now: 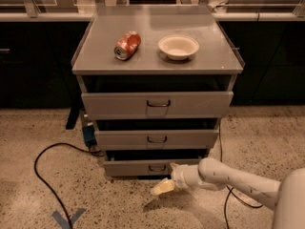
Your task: Open bottom drawer
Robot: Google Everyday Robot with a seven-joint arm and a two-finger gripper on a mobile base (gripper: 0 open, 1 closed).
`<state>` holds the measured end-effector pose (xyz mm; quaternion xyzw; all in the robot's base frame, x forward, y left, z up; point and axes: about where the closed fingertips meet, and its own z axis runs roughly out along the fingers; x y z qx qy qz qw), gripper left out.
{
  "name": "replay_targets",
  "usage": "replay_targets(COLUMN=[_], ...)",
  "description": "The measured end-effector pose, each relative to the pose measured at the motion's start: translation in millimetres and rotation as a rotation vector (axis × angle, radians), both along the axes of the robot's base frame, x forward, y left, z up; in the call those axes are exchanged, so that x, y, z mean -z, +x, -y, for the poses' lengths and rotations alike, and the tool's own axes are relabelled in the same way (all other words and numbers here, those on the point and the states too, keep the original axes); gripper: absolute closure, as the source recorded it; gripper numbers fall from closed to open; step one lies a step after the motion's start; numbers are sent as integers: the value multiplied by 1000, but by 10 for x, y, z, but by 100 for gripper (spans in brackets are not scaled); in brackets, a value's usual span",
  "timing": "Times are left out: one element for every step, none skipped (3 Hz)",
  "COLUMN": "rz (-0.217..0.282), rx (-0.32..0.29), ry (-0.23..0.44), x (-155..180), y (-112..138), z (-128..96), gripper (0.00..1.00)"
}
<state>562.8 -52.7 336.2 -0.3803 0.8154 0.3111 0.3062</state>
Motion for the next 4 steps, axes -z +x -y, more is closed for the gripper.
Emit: replay_targets(rz=[0,-30,-107,-107], rx=[-16,-41,-112,-112], ry=[18,32,59,59], x=[215,384,421,421], y=[129,208,122,122], z=[44,86,28,28], gripper=[0,0,0,0])
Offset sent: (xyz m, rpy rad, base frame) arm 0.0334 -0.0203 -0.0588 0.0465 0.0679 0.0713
